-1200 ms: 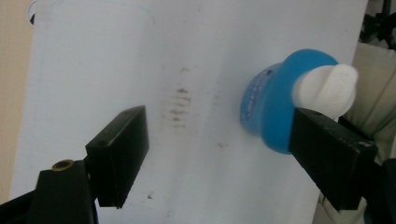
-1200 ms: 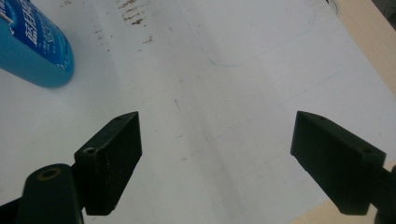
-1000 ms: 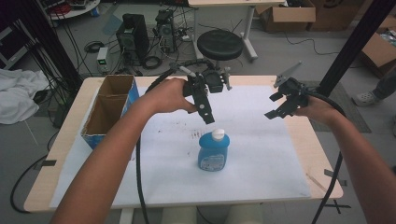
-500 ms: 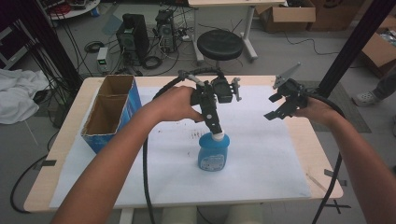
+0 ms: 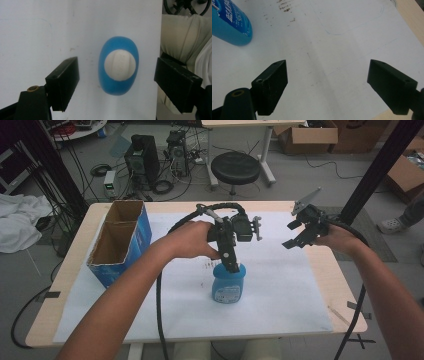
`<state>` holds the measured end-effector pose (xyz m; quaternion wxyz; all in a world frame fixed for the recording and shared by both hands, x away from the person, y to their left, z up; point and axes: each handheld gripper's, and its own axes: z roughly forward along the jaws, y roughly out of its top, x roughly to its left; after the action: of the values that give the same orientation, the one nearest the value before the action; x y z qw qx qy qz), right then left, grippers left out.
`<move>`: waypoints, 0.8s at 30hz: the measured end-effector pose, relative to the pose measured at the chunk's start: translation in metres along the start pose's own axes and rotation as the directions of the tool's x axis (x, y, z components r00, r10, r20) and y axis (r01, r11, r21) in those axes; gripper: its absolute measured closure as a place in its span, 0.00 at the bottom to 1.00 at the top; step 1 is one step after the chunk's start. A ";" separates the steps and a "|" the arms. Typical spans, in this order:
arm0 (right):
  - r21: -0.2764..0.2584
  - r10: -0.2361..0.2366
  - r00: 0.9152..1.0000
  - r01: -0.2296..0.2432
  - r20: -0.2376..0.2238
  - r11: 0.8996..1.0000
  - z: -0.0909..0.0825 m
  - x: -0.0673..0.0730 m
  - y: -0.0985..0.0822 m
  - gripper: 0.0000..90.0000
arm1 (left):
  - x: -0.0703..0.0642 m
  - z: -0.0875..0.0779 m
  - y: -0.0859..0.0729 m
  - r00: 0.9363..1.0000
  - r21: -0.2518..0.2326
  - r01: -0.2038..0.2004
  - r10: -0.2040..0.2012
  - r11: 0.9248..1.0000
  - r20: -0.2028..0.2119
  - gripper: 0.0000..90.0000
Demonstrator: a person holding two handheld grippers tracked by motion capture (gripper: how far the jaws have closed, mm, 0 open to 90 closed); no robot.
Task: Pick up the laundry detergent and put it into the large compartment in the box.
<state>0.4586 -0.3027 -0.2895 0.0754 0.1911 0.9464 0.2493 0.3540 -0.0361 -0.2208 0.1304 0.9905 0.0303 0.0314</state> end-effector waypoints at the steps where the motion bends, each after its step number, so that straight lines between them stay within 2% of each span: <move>1: -0.002 -0.003 1.000 0.003 0.001 1.000 0.000 0.000 0.000 0.18 | -0.001 0.001 0.000 1.000 0.000 -0.003 0.003 1.000 0.002 0.23; 11: -0.001 -0.003 1.000 0.003 0.003 1.000 0.001 0.001 0.002 0.18 | -0.003 0.022 -0.001 1.000 0.034 -0.015 0.015 0.999 0.016 0.23; 24: 0.000 -0.003 1.000 0.003 0.001 1.000 0.004 0.001 0.003 0.18 | -0.005 0.045 -0.005 0.999 0.051 -0.034 0.033 0.998 0.025 0.23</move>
<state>0.4595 -0.2981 -0.2911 0.0762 0.1899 0.9466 0.2490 0.3520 -0.0432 -0.2656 0.1049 0.9942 0.0128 0.0206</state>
